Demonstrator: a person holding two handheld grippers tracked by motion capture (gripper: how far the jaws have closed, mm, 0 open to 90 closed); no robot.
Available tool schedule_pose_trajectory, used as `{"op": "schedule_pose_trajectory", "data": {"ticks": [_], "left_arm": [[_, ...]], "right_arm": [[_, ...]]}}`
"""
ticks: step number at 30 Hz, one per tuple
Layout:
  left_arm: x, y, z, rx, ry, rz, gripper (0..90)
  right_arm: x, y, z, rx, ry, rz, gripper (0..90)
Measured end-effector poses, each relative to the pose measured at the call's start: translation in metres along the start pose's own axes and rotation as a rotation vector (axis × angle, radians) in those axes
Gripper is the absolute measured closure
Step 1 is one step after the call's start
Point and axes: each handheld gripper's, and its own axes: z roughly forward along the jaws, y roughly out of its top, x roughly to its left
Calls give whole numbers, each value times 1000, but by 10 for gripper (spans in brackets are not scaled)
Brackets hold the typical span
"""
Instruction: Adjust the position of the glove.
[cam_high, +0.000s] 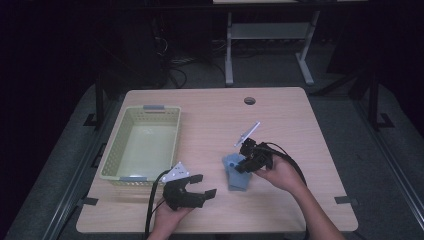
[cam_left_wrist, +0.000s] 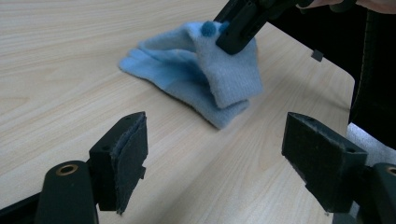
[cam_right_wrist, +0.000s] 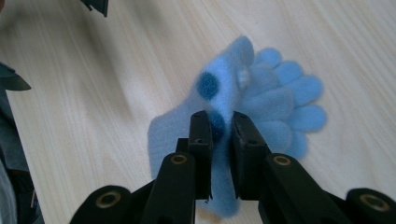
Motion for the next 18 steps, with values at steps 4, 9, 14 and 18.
{"op": "schedule_pose_trajectory", "data": {"ticks": [4, 9, 14, 18], "left_arm": [[0, 0, 0, 0, 1, -1, 221], [0, 0, 0, 1, -1, 1, 221], [-1, 0, 0, 0, -2, 1, 221], [-1, 0, 0, -1, -3, 3, 221]], "right_arm": [[1, 0, 3, 14, -6, -11, 793], [0, 0, 7, 20, -12, -13, 776], [1, 2, 12, 39, -19, -21, 767], [-1, 3, 16, 41, -27, -21, 766]]}}
